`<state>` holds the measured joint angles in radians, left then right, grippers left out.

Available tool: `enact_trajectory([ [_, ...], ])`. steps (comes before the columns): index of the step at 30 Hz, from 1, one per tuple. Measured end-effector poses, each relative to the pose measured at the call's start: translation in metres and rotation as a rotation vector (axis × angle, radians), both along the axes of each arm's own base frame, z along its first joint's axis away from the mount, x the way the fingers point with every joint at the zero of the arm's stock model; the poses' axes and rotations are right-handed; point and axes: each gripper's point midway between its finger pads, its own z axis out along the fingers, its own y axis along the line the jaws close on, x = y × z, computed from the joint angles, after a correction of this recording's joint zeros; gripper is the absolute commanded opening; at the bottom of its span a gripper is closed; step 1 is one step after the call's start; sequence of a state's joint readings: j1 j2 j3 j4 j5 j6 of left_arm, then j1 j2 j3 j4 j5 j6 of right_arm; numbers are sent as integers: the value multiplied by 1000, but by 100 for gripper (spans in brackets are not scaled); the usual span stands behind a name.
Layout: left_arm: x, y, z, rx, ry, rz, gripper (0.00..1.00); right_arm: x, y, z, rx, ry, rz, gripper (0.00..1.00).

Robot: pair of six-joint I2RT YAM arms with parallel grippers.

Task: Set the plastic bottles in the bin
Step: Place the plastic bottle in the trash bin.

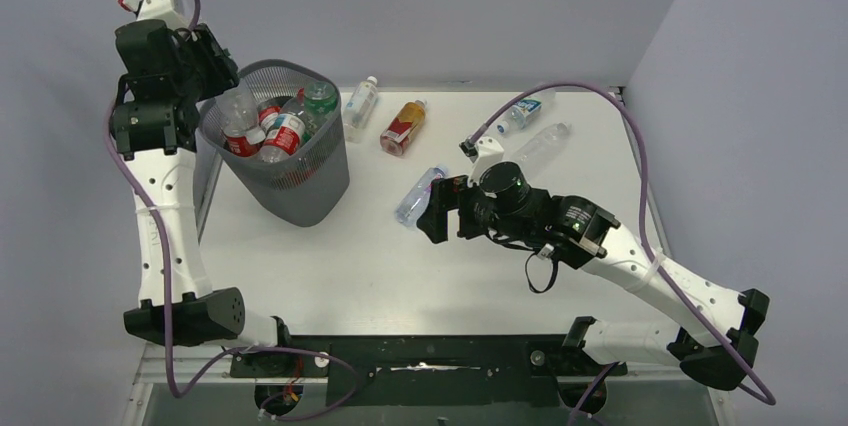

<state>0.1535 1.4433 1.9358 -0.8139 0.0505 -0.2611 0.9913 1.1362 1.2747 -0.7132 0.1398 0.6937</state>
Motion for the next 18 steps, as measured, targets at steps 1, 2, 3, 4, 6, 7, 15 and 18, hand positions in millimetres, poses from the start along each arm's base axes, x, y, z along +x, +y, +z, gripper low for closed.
enact_trajectory([
  [1, 0, 4, 0, 19, 1, 16, 40, 0, 0, -2, -3, 2, 1, 100],
  [2, 0, 9, -2, 38, 3, 34, 40, 0, 0, -5, -7, 6, 1, 100],
  [3, -1, 13, -5, 56, 9, 52, 39, -1, 0, -7, -11, 9, 1, 100],
  [4, -3, 18, -9, 72, 19, 71, 39, -1, 0, -8, -12, 12, 1, 100],
  [6, -5, 25, -17, 99, 34, 105, 39, -2, 1, -9, -13, 14, 3, 100],
  [7, -7, 29, -21, 110, 42, 122, 39, -2, 1, -9, -13, 14, 4, 100],
  [15, -13, 40, -55, 148, 52, 180, 40, -1, 3, -10, -8, 14, 8, 100],
  [18, -14, 38, -69, 145, 49, 170, 40, -2, 4, -11, -9, 16, 10, 100],
])
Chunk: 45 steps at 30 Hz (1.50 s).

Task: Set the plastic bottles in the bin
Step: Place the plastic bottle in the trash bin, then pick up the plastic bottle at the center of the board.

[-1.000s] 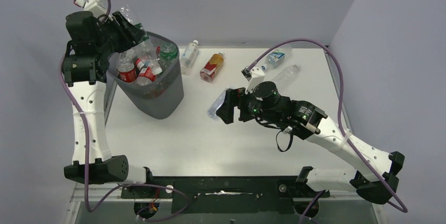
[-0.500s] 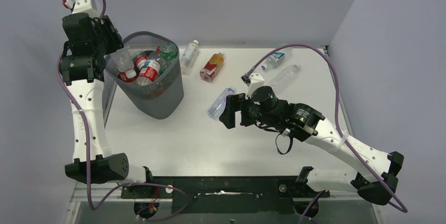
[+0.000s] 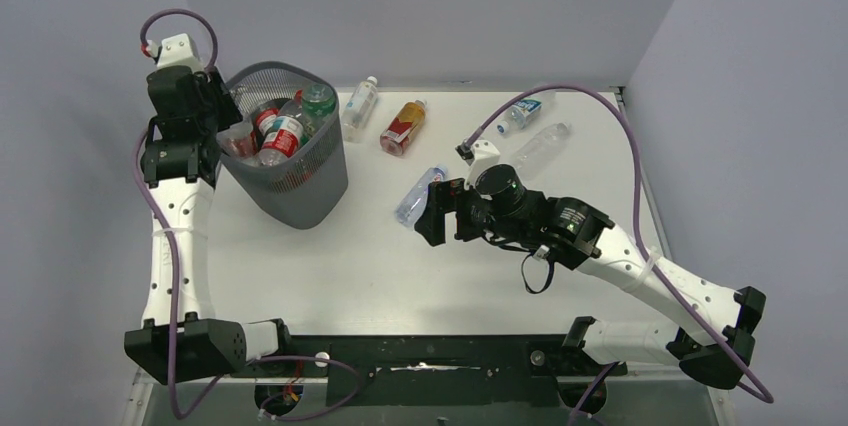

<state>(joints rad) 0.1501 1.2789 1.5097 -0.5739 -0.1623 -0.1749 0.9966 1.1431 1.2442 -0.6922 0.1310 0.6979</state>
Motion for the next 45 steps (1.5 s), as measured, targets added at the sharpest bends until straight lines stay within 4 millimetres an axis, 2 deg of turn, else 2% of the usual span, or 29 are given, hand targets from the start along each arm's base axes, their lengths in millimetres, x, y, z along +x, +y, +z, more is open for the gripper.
enact_trajectory([
  [3, -2, -4, -7, -1, -12, -15, 42, 0, 0, -3, -3, 3, -1, 100],
  [4, -2, -5, -8, 0, -17, -20, 46, 0, 0, -5, -6, 6, -1, 100],
  [7, -3, -10, -8, 4, -26, -38, 72, -1, -2, -13, -21, 18, -3, 100],
  [9, -2, -14, -8, 2, -28, -54, 78, -2, -2, -17, -26, 25, -5, 100],
  [15, -7, -17, -4, -16, -16, -59, 80, -2, -2, -20, -27, 32, -8, 100],
  [23, -17, -22, 27, -61, -58, -48, 83, -1, -3, -20, -27, 32, -16, 99],
  [28, -21, -33, 49, -100, -83, -95, 84, 8, -10, -23, -30, 40, -55, 99],
  [33, -21, -60, 65, -135, -92, -188, 84, 26, -28, -33, -35, 75, -136, 98],
  [38, -25, -117, 63, -155, -46, -342, 85, 46, -50, -41, -33, 110, -219, 98],
  [40, -28, -134, 59, -161, -25, -387, 85, 55, -60, -41, -29, 118, -255, 98],
  [45, -39, -170, 51, -171, 15, -463, 85, 87, -104, -48, -59, 166, -412, 98],
])
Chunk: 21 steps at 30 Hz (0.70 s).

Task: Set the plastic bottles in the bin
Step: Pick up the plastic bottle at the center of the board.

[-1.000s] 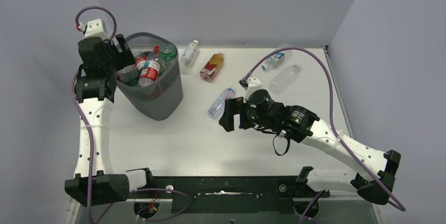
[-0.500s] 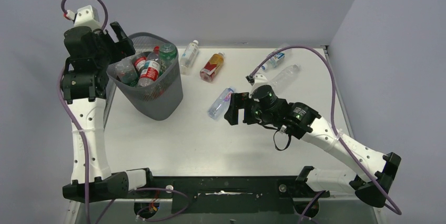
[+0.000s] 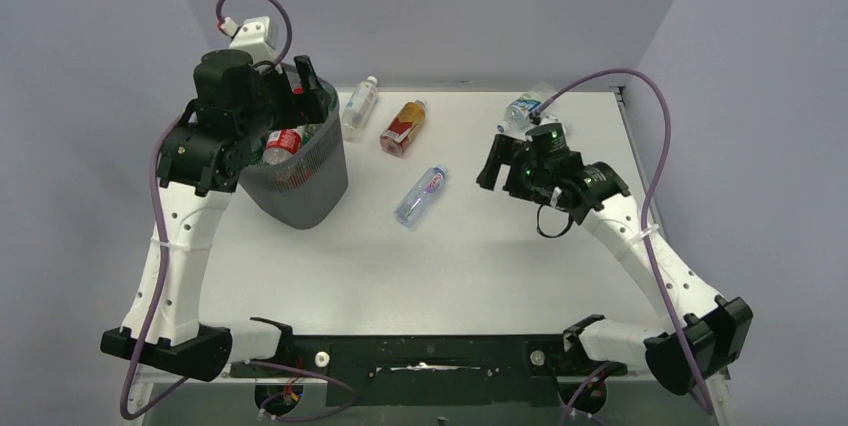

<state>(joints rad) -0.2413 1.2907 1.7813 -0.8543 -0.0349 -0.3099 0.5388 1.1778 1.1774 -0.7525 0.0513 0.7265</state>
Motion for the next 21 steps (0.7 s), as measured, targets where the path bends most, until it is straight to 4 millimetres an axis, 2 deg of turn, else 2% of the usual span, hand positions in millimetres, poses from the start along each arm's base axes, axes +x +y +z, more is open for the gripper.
enact_trajectory([
  [3, -7, -21, -4, -1, 12, -49, 85, 30, -34, -7, -38, 37, -124, 98],
  [10, -23, -53, -36, 8, 87, -138, 85, 70, -94, -44, -103, 150, -304, 98],
  [15, -28, -64, -61, 18, 148, -184, 85, 88, -117, -69, -119, 219, -374, 98],
  [21, -36, -74, -89, 13, 221, -247, 85, 119, -123, -95, -109, 261, -417, 98],
])
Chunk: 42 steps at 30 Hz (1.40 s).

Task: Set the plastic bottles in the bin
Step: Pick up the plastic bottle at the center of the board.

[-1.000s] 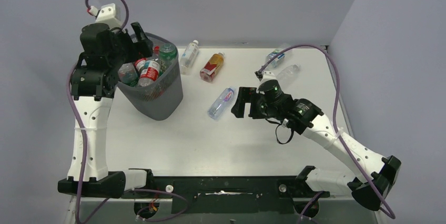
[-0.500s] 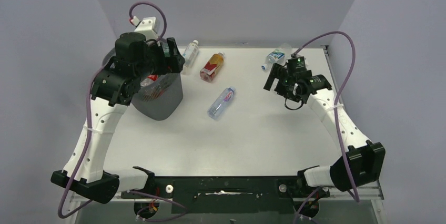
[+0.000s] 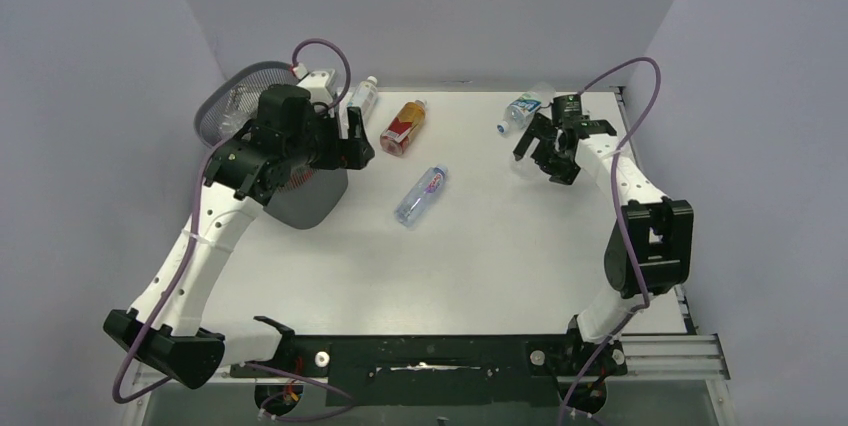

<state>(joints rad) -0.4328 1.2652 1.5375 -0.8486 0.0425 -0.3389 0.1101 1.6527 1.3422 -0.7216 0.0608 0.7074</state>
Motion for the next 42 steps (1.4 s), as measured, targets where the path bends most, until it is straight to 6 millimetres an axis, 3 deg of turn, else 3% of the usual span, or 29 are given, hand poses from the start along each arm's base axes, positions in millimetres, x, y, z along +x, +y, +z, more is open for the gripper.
enact_trajectory([
  [4, -6, -4, -21, 13, 52, -34, 85, 22, 0, -21, 24, 24, -35, 98],
  [11, -11, -6, -36, 36, 82, -73, 85, 57, -1, -52, 48, 54, -101, 98],
  [20, -17, -4, -55, 65, 121, -98, 85, 81, -10, -78, 49, 78, -170, 100],
  [22, -17, -5, -56, 66, 125, -99, 85, 83, -11, -83, 46, 83, -175, 93],
  [27, -18, -5, -57, 65, 129, -103, 86, 83, -16, -86, 32, 86, -182, 66],
  [30, -18, -5, -57, 65, 129, -104, 86, 84, -16, -86, 30, 84, -180, 57],
  [37, -21, -5, -59, 67, 140, -107, 86, 79, -14, -88, 21, 57, -164, 53],
  [42, -23, -6, -61, 70, 149, -111, 86, 31, 0, -87, -19, 83, -123, 52],
])
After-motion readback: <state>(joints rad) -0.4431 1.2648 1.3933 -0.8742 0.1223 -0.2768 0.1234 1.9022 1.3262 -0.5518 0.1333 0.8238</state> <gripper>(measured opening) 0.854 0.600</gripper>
